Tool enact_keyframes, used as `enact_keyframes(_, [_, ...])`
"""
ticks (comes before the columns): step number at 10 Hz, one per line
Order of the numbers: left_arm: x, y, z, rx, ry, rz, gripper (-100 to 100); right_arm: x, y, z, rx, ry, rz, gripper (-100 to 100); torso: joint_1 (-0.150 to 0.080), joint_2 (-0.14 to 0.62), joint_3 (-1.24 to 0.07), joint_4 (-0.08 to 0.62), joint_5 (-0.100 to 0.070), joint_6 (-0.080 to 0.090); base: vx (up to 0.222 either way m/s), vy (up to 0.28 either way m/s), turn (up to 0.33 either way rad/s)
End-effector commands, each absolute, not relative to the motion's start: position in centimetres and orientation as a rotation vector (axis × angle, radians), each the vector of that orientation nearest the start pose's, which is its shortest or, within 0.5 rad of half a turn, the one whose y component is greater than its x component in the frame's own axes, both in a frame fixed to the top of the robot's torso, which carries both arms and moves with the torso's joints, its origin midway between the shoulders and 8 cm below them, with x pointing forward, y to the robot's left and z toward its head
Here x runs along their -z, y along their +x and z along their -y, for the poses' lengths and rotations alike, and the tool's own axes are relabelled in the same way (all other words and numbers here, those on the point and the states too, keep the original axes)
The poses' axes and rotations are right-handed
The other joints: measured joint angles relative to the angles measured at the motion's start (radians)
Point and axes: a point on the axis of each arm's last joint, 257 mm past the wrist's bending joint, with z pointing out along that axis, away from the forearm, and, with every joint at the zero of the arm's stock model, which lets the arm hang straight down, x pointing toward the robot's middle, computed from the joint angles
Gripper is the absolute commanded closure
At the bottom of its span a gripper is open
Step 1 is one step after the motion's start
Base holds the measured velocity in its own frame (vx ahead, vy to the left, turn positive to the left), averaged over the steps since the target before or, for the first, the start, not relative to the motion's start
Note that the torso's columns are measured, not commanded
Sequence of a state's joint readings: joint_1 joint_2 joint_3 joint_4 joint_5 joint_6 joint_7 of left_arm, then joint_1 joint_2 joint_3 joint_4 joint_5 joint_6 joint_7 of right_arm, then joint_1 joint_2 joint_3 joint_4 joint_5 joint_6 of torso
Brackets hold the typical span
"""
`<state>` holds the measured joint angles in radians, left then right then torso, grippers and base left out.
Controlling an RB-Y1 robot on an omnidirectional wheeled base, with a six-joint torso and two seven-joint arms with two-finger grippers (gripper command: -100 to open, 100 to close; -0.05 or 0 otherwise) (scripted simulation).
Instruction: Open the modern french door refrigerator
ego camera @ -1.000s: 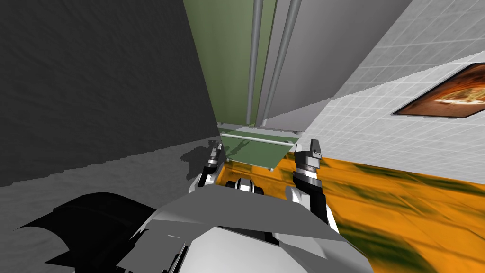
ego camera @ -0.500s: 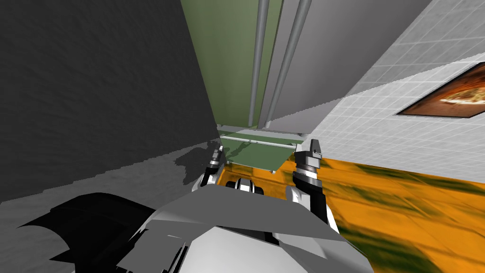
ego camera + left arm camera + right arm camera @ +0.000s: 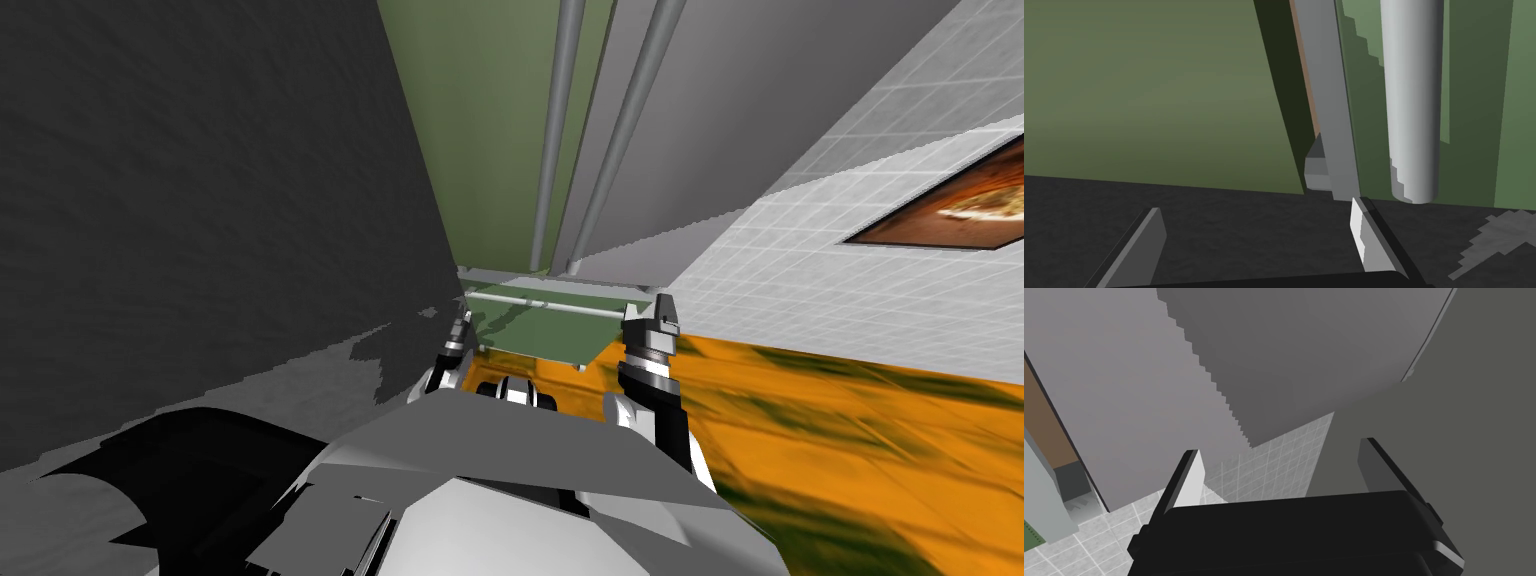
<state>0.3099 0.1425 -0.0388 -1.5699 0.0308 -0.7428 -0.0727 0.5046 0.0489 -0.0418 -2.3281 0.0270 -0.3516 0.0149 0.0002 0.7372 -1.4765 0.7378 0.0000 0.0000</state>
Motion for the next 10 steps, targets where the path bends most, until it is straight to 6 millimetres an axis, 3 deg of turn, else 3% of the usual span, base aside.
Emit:
enact_keyframes(1, [20.2,41.5,-27.4,1.23,-0.774,-0.967,-100,-1.6,35.4,30.0,-1.2,0.753,-0.656,0,0.0,-0.001,0.0,0.0,0.0,0.0,0.127,0.095,-0.04])
enact_keyframes(10, [26.4,41.7,-25.9,1.246,-0.868,-0.995,-100,-1.6,35.4,30.0,-1.2,0.753,-0.656,0,0.001,0.0,0.0,0.0,0.0,0.0,0.121,0.098,-0.036])
